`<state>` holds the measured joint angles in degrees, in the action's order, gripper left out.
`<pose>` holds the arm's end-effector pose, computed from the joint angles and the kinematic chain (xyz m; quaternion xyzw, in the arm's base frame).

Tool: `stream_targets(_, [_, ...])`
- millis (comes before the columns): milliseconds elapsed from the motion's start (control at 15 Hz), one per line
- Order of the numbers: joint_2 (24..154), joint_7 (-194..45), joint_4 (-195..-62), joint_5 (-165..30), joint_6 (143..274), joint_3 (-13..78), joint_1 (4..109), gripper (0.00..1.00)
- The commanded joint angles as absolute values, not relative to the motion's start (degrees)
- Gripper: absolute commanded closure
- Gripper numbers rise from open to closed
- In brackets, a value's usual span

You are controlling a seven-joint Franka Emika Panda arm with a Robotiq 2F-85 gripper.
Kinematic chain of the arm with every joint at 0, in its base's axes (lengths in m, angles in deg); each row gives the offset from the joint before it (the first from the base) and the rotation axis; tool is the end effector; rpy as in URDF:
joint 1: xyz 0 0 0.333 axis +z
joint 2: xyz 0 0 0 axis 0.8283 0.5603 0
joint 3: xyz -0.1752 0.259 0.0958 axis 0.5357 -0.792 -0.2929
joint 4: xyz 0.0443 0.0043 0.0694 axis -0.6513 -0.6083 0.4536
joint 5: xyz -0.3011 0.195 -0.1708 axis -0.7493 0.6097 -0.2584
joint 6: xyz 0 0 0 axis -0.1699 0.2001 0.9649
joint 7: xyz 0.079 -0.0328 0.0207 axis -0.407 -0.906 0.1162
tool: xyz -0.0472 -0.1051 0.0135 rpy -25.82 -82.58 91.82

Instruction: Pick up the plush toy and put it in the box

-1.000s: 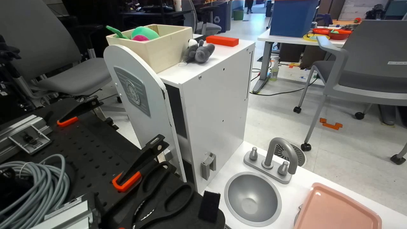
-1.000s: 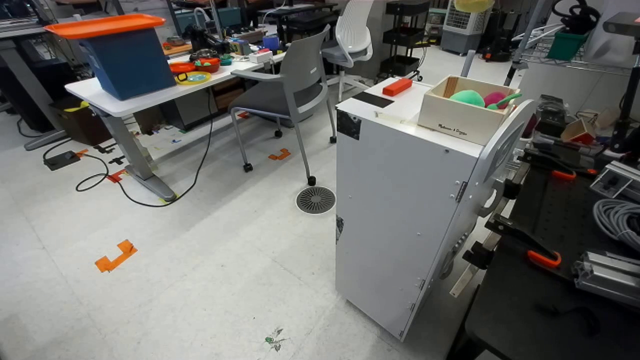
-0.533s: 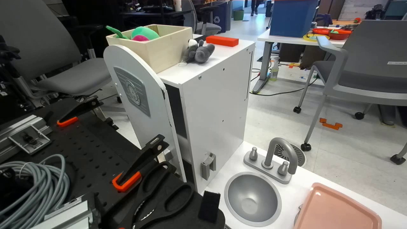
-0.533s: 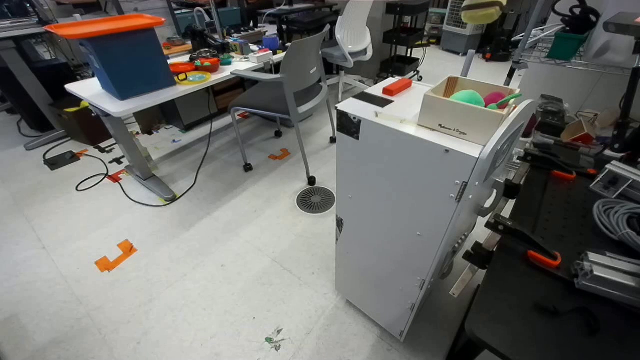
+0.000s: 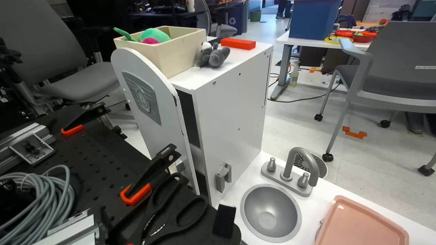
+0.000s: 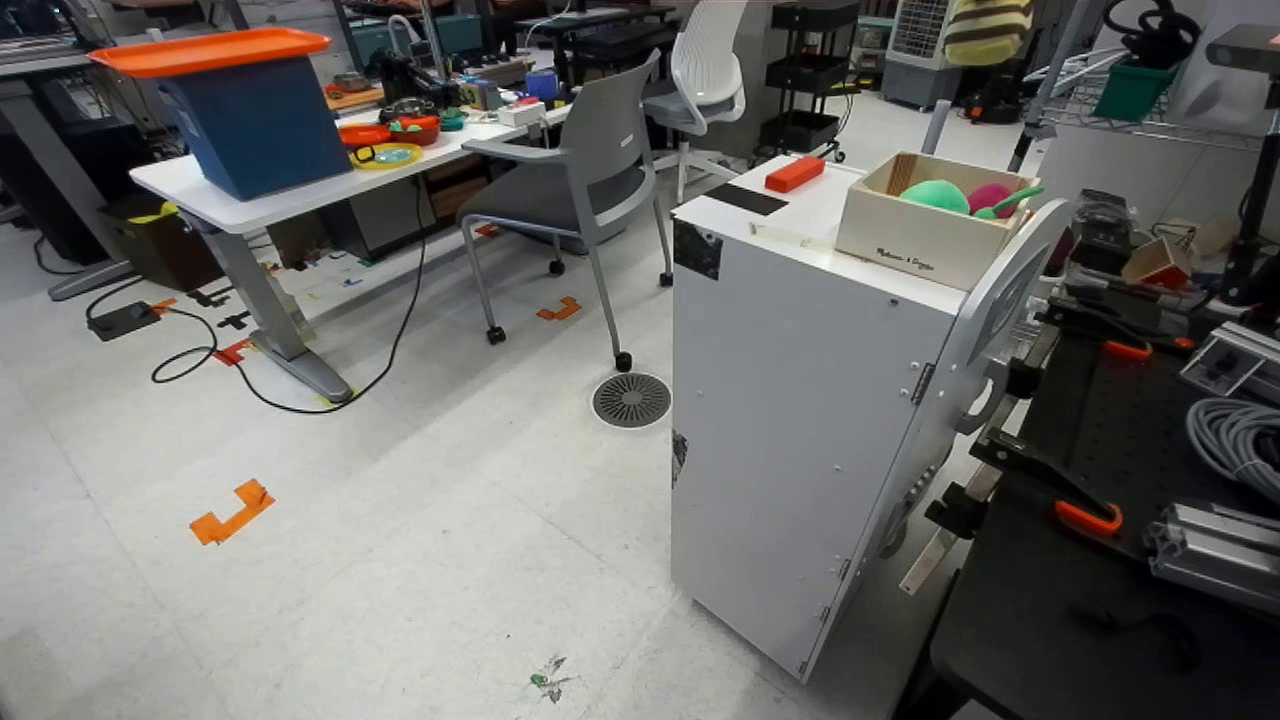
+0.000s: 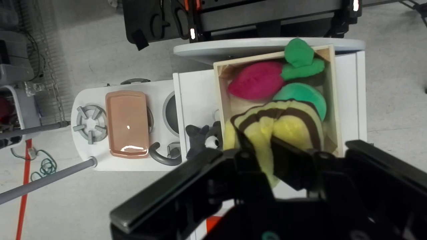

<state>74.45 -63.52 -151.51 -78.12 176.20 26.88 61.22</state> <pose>0.5306 0.0406 0.4230 0.9851 -0.0407 -0.1025 0.1322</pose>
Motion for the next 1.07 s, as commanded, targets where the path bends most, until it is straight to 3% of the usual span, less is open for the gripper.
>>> stream_targets(0, [74.0,-65.2,-151.9,-78.4,176.1,26.6,60.1,0.97])
stream_targets(267, [74.4,-65.9,-151.6,-77.1,175.9,26.8,59.3,0.97])
stream_targets(333, [74.4,-65.9,-151.7,-77.1,175.9,26.8,59.2,0.63])
stream_targets(400, [74.2,-65.9,-151.8,-77.2,176.1,26.9,59.1,0.62])
stream_targets(933, [73.5,-67.1,-151.9,-75.8,176.2,27.3,58.1,0.04])
stream_targets(1000, [73.5,-67.2,-151.9,-75.6,176.2,27.2,58.0,0.01])
